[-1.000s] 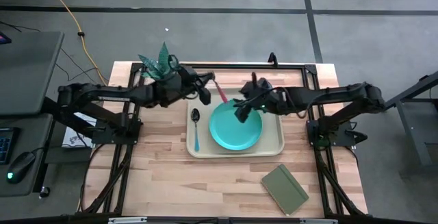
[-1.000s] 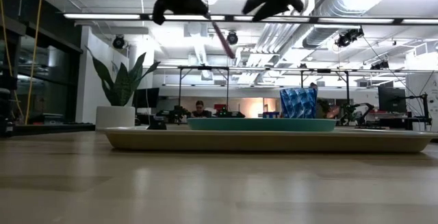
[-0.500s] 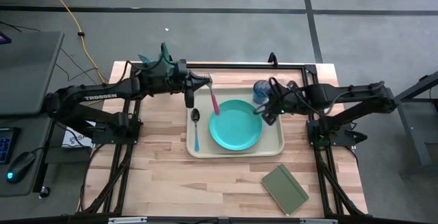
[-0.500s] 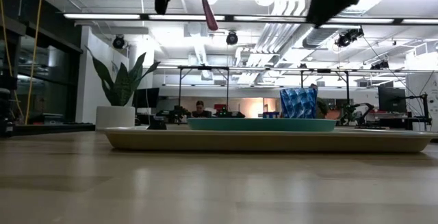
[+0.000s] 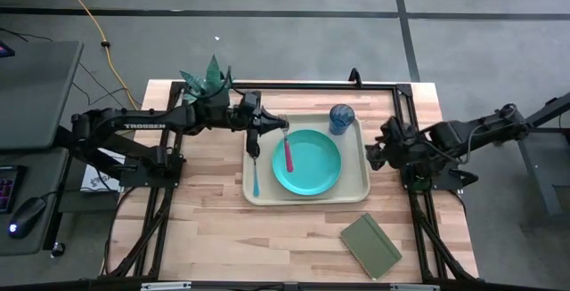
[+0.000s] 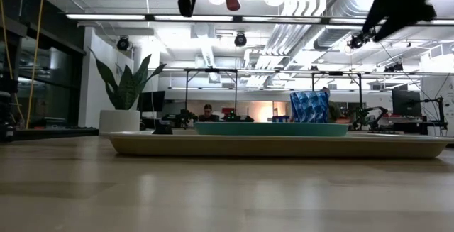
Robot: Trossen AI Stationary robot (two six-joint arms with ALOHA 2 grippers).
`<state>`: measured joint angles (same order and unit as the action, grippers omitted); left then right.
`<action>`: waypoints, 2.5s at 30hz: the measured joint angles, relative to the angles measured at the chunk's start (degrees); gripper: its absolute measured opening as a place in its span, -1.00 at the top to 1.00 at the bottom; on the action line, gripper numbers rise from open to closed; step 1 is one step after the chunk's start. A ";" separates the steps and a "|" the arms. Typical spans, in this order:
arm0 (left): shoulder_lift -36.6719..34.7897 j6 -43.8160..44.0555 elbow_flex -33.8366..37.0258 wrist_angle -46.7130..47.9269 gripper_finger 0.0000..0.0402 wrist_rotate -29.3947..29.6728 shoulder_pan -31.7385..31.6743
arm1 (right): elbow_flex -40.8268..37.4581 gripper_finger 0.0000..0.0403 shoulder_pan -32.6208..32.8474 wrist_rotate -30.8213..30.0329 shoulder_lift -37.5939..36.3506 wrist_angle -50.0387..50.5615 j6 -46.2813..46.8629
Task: Pick and place plate/cup/fork/spoon on tray
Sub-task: Put the pink fork in between the blue spoon and blue plate on the gray tray
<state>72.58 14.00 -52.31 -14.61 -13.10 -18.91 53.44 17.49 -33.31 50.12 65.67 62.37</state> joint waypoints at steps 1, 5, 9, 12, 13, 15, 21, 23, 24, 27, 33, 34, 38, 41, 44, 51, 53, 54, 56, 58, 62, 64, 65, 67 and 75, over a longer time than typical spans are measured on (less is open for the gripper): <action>0.30 0.65 0.00 0.00 1.00 -0.07 0.16 | -2.87 -0.11 0.47 0.42 -2.05 -2.78 1.11; 1.56 1.82 0.00 0.08 1.00 -1.93 0.30 | -11.95 -0.11 1.10 2.04 -7.77 -15.16 2.02; 2.54 2.74 0.90 -1.94 1.00 -2.12 -0.09 | -17.04 -0.11 0.90 2.06 -10.43 -23.28 1.86; 2.55 9.49 7.19 -15.89 1.00 -3.54 -1.37 | -18.52 -0.11 0.90 2.07 -10.79 -25.74 1.84; 2.55 12.45 9.94 -21.08 1.00 -3.89 -1.92 | -18.69 -0.11 0.90 2.10 -10.82 -26.08 1.84; 2.55 18.37 15.46 -29.00 1.00 -3.92 -3.17 | -18.69 -0.11 0.90 2.08 -10.70 -26.16 1.81; 0.78 25.61 24.89 -37.60 1.00 -4.76 -6.10 | -18.69 -0.11 0.88 1.85 -10.74 -26.86 1.71; 0.70 25.86 25.50 -37.21 1.00 -5.69 -6.50 | -18.69 -0.11 0.88 1.78 -10.74 -26.88 2.03; 0.63 25.62 25.51 -37.25 1.00 -6.34 -6.59 | -18.69 -0.11 0.88 1.62 -10.74 -26.92 2.10; 0.54 25.02 25.51 -37.00 1.00 -9.10 -7.34 | -18.69 -0.11 0.88 1.36 -10.74 -27.19 2.10; 0.56 24.58 23.46 -27.40 1.00 -15.92 -10.33 | -18.69 -0.11 0.88 -2.47 -10.74 -27.40 3.86; 0.56 22.96 22.35 -23.38 1.00 -16.55 -10.62 | -18.69 -0.11 0.88 -3.22 -10.74 -27.44 4.51; 1.17 15.09 18.28 -9.76 1.00 -16.99 -10.56 | -18.69 -0.11 0.88 -3.77 -10.72 -28.24 5.31; 2.33 13.85 18.09 -7.25 1.00 -17.16 -10.26 | -18.69 -0.11 0.88 -3.77 -10.68 -28.82 5.31; 2.66 14.57 19.22 -8.87 1.00 -16.47 -9.87 | -18.69 -0.11 0.87 -4.03 -10.67 -28.95 5.33; 2.81 20.24 26.01 -15.85 1.00 -14.43 -8.11 | -18.69 -0.11 0.88 -3.99 -10.48 -29.31 5.34; 2.81 23.27 28.07 -19.89 1.00 -12.97 -7.41 | -18.69 -0.11 0.88 -3.99 -10.28 -29.29 5.35; 2.81 24.72 29.12 -22.39 1.00 -11.83 -6.90 | -18.69 -0.11 0.88 -3.99 -10.13 -29.34 5.35; 2.79 26.94 30.69 -25.43 1.00 -9.71 -6.00 | -18.69 -0.11 0.88 -3.96 -9.72 -29.40 5.33; 2.79 27.91 31.38 -25.88 1.00 -7.82 -4.90 | -18.69 -0.11 0.88 -3.94 -9.29 -29.46 5.33; 2.79 28.91 32.15 -25.50 1.00 -5.60 -2.83 | -18.69 -0.11 0.88 -3.59 -8.12 -29.51 5.31; 2.79 28.91 32.15 -25.55 1.00 -5.30 -2.15 | -18.69 -0.11 0.88 -3.01 -7.59 -29.52 5.28; 2.79 28.93 32.15 -25.57 1.00 -5.28 -1.91 | -18.69 -0.11 0.88 -2.63 -7.43 -29.52 5.28; 2.79 29.36 32.15 -25.54 1.00 -5.26 -1.84 | -18.69 -0.11 0.88 -1.97 -7.31 -29.50 5.21; 2.79 30.66 32.15 -25.53 1.00 -5.31 -1.69 | -18.69 -0.11 0.88 -1.54 -7.31 -29.51 4.75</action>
<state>75.37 44.66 -20.16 -40.15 -18.41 -20.60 34.74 18.37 -34.85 42.81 36.16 67.11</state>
